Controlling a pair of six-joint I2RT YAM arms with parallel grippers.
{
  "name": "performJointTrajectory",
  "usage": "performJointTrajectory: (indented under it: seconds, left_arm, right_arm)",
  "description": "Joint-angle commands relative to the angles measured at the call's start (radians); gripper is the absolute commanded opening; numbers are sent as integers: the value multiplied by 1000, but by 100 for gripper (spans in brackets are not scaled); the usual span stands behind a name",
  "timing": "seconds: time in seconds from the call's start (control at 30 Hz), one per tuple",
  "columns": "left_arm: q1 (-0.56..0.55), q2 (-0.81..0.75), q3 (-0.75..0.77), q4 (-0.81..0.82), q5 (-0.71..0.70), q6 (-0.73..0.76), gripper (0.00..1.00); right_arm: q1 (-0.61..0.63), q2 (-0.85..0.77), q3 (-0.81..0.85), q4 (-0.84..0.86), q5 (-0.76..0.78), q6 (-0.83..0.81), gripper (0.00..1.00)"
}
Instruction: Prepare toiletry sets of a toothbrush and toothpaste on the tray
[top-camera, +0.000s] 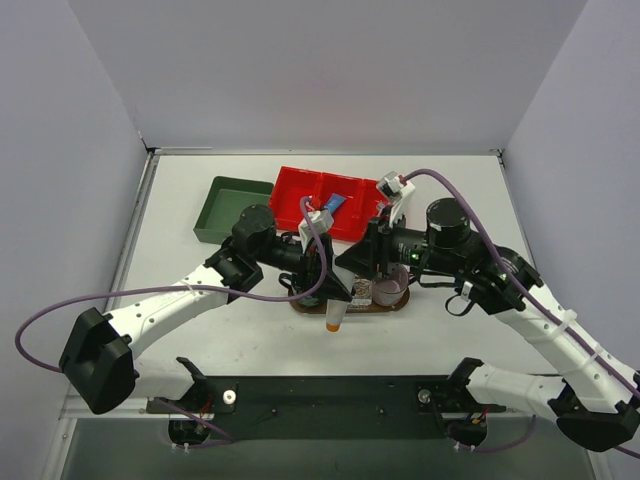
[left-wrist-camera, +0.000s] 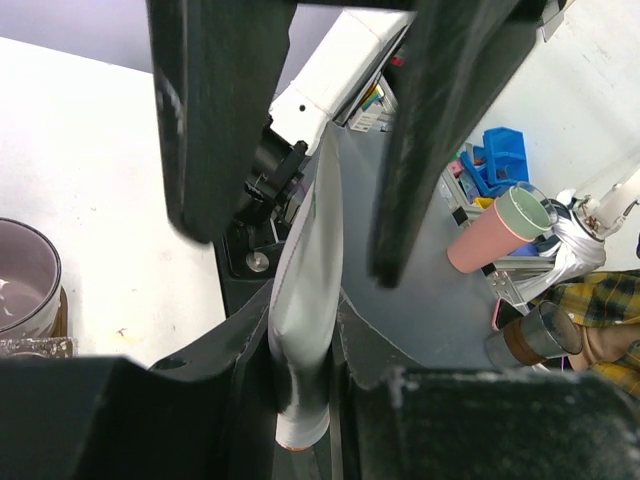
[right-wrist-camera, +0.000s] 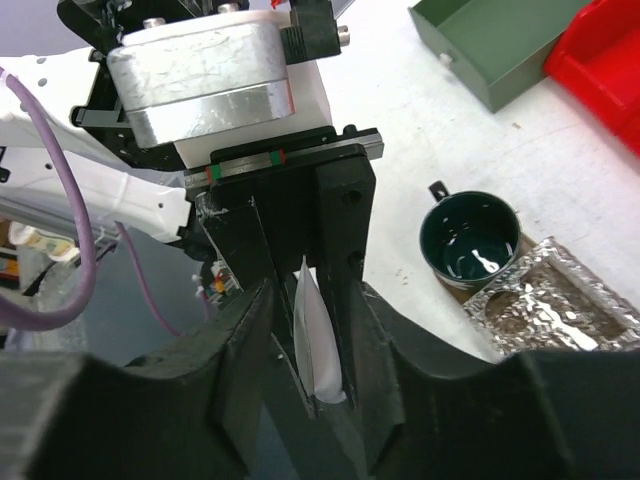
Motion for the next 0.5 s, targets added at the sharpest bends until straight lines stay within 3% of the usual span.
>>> performJointTrajectory:
  seconds: [0.0,0.23,0.47]
  left_arm:
    - [-2,-2,51,-28,16,45,3]
    - [-2,-3,56,-42,12,55,3]
    - [-2,-3,57,-48,12,65,3]
  right_arm:
    - [-16,-55,35,-51,54,-19,39]
    - [-42,-45,71,-160,8,-20,47]
    - [-28,-2,71,-163,-26,-8,42]
